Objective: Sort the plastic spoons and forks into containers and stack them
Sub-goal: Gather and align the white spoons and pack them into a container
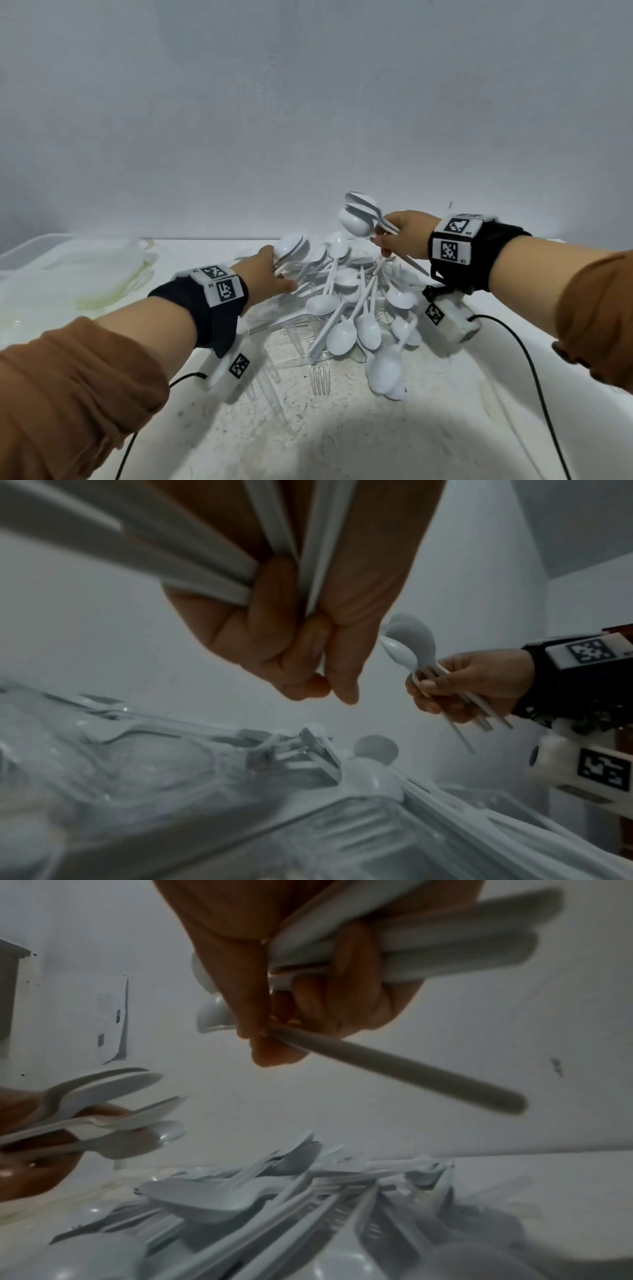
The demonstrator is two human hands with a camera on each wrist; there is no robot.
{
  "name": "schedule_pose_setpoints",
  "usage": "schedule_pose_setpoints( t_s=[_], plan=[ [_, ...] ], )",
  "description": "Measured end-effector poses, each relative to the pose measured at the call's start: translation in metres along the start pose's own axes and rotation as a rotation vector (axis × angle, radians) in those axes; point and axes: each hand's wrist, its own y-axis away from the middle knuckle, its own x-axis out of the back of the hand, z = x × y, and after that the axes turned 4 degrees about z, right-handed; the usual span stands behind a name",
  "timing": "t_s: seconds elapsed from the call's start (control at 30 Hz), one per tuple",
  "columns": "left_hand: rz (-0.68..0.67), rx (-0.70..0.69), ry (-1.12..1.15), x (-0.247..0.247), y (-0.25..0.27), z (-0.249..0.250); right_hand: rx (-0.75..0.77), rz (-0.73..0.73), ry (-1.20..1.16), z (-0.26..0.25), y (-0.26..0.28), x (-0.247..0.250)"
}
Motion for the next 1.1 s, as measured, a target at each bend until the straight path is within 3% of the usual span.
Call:
schedule_pose_setpoints(
  t_s=[0.13, 0.33, 0.5, 0.77, 0.97, 1.1],
  plan=[
    [-0.058, 0.002, -0.102, -0.009, 0.004, 0.003, -0.046, 0.027, 0.044, 0.013, 0.011, 0.003],
    [-0.114, -0.066, -0.337, -0.018, 0.011, 0.005, -0.025, -0.109, 0.042, 0.021, 0.035, -0.007],
    [-0.136, -0.093, -0.338, -0.025, 0.014, 0.005, 0.034, -0.191, 0.030, 0.019, 0.053, -0.007],
    [-0.081, -0.145, -0.390, -0.022, 0.019, 0.008, -0.046, -0.459, 0.184, 0.016, 0.092, -0.019],
    [-0.027, -0.189, -0.343, -0.002, 0.027, 0.008, -0.105, -0.455, 0.360, 0.010, 0.104, -0.036],
    [-0.031, -0.165, -0.291, 0.004, 0.029, 0.005, -0.150, -0.440, 0.346, 0.008, 0.103, -0.039]
  ],
)
